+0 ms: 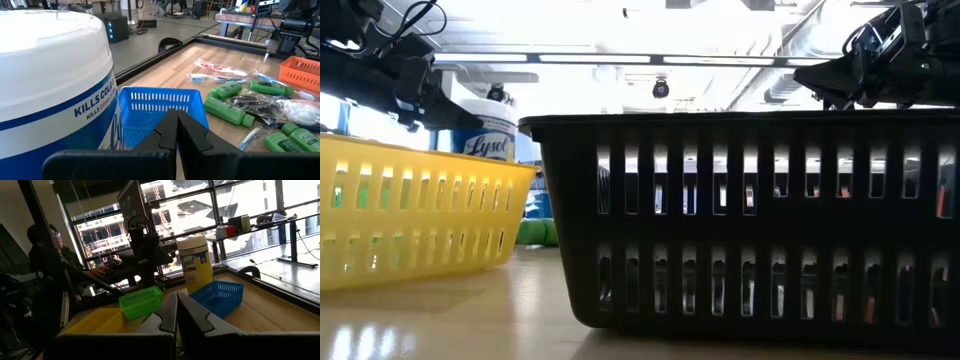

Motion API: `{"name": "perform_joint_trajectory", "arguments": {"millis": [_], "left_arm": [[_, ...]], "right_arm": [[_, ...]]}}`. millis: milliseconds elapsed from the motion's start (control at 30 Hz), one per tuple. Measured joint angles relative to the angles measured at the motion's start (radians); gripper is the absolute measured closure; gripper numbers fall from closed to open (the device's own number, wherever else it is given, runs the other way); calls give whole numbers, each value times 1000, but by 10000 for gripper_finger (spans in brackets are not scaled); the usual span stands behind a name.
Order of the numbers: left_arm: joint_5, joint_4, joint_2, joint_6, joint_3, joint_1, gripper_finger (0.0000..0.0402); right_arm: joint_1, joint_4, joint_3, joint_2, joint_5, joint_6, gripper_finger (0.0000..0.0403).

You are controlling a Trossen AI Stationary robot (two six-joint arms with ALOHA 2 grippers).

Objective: Pick & Place Travel size toiletries

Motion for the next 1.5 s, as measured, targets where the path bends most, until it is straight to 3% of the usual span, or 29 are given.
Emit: {"name": "perform_joint_trajectory", "arguments": {"millis": [1500], "left_arm": [[14, 52, 0, 4, -2, 0, 402]], "right_arm": [[0, -2, 0, 0, -11, 0, 400]]}}
